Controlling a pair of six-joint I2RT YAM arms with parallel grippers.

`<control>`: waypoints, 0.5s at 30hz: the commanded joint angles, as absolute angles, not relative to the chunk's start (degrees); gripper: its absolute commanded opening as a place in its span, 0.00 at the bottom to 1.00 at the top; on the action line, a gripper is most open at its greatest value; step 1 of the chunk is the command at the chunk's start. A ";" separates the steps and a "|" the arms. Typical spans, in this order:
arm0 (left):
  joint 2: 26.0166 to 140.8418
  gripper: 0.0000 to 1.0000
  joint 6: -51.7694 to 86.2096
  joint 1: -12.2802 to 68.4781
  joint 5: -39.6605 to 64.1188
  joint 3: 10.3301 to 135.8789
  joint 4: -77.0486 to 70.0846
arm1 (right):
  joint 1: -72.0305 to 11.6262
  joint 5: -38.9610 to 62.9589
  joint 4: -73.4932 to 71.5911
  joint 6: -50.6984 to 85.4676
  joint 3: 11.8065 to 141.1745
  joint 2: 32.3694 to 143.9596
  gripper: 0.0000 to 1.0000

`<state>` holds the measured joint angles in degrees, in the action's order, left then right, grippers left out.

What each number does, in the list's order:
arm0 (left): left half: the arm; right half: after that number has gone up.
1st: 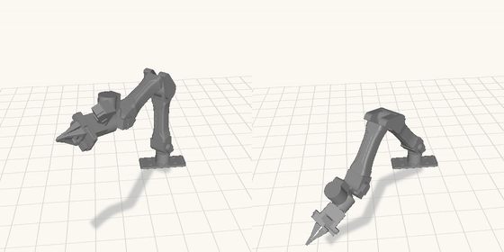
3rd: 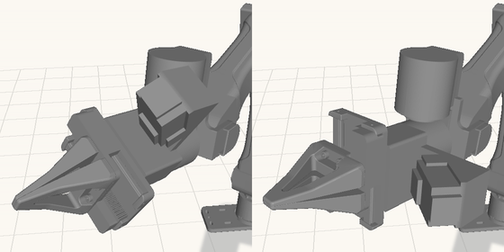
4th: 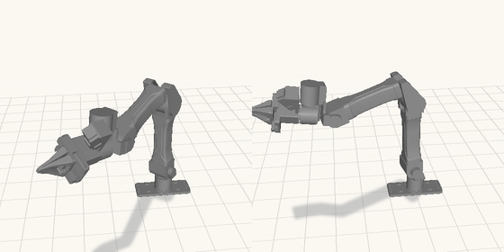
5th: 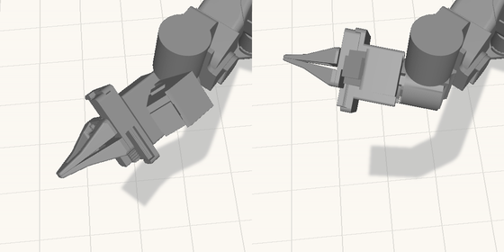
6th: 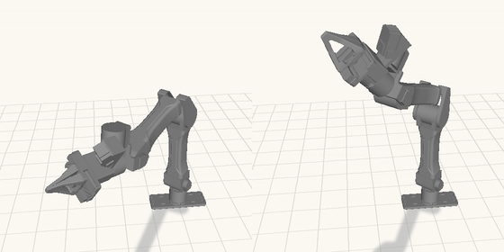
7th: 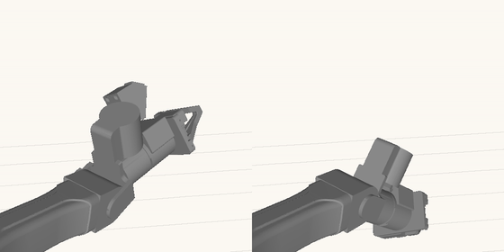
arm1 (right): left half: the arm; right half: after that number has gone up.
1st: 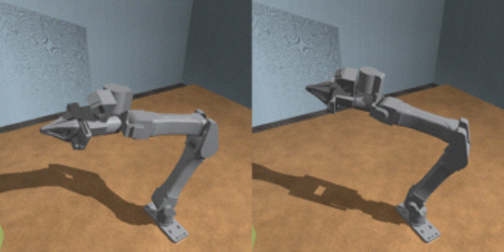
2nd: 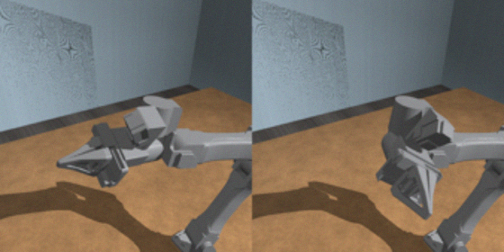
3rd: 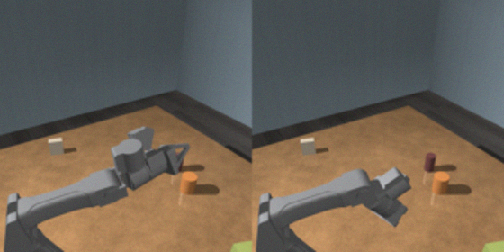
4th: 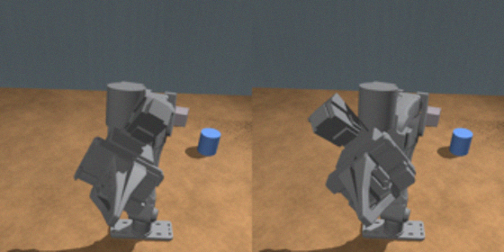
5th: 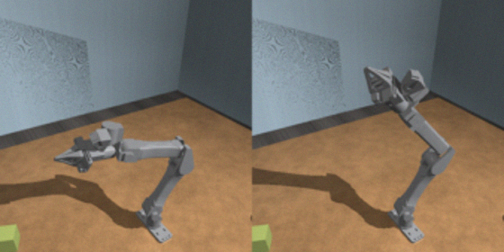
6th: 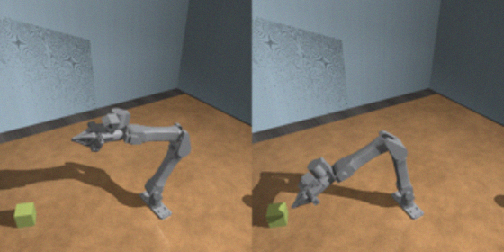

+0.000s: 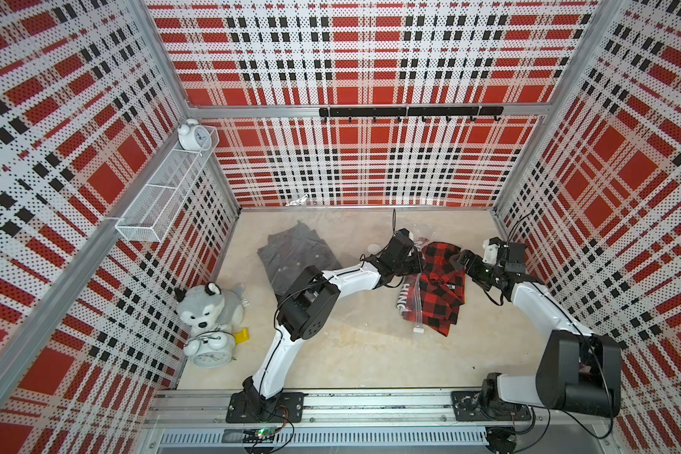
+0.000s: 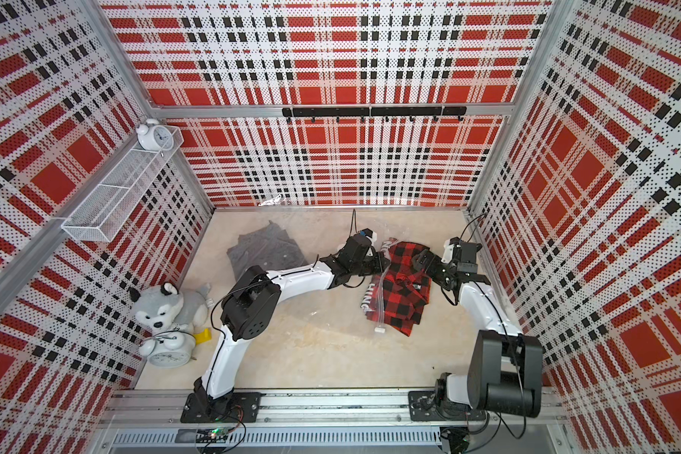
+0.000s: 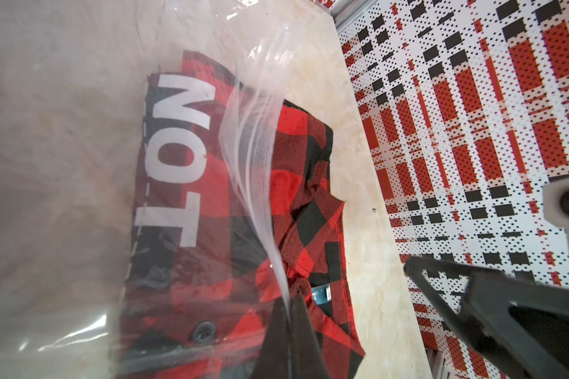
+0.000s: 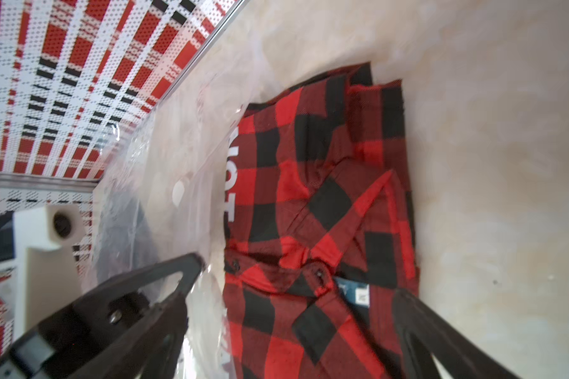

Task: Place the folded shirt into the vacuum bag
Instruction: Place the shirt in the vacuum bag.

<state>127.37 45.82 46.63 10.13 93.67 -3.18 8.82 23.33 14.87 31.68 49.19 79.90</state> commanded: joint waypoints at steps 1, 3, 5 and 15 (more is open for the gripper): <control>128.84 0.00 44.38 46.57 10.54 96.28 -2.50 | 10.14 21.56 13.47 29.45 54.14 86.47 1.00; 129.19 0.00 44.25 46.66 10.67 96.96 -2.04 | 10.48 21.60 12.96 28.74 56.63 91.69 0.98; 129.59 0.00 43.97 46.91 10.72 97.70 -1.37 | 10.73 23.23 11.40 28.63 58.25 96.10 0.96; 130.98 0.00 42.83 47.21 11.24 101.00 1.45 | 11.71 27.59 6.06 30.67 62.79 110.54 0.93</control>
